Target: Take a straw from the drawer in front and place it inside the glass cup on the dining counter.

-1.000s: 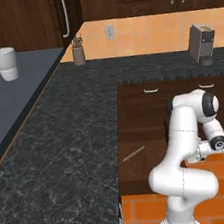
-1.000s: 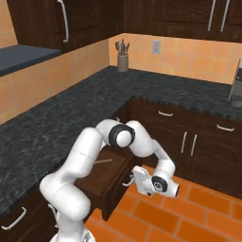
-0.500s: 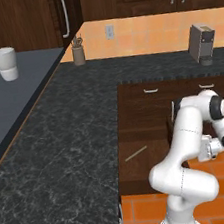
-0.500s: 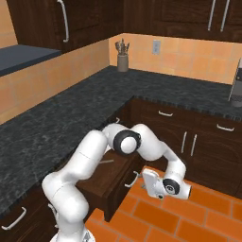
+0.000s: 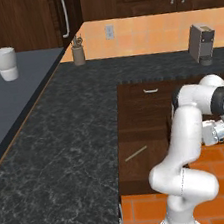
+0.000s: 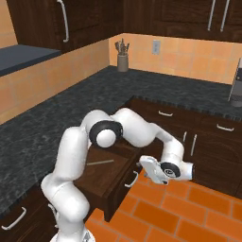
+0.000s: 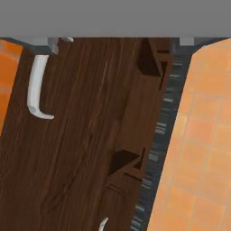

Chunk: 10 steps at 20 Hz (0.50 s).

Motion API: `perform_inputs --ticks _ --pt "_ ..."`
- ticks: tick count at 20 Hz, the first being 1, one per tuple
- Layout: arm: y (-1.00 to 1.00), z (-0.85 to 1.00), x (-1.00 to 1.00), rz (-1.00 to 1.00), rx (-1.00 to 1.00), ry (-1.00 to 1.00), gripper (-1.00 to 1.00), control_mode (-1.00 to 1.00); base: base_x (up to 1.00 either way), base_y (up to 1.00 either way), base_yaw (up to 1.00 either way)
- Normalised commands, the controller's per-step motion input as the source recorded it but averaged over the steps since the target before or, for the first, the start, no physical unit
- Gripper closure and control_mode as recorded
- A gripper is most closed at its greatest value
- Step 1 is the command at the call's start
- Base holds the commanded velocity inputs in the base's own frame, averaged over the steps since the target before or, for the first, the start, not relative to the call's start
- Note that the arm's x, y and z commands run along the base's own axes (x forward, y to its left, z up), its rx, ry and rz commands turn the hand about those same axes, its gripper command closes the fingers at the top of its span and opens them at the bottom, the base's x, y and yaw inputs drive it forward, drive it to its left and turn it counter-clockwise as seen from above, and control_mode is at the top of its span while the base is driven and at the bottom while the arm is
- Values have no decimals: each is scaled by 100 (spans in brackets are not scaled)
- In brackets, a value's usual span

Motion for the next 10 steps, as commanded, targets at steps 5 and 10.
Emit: perform_inputs --ticks 5,10 --pt "72 95 0 -3 -36 1 -100 -100 0 0 0" --pt "74 47 4 -5 -27 17 -100 -100 0 0 0"
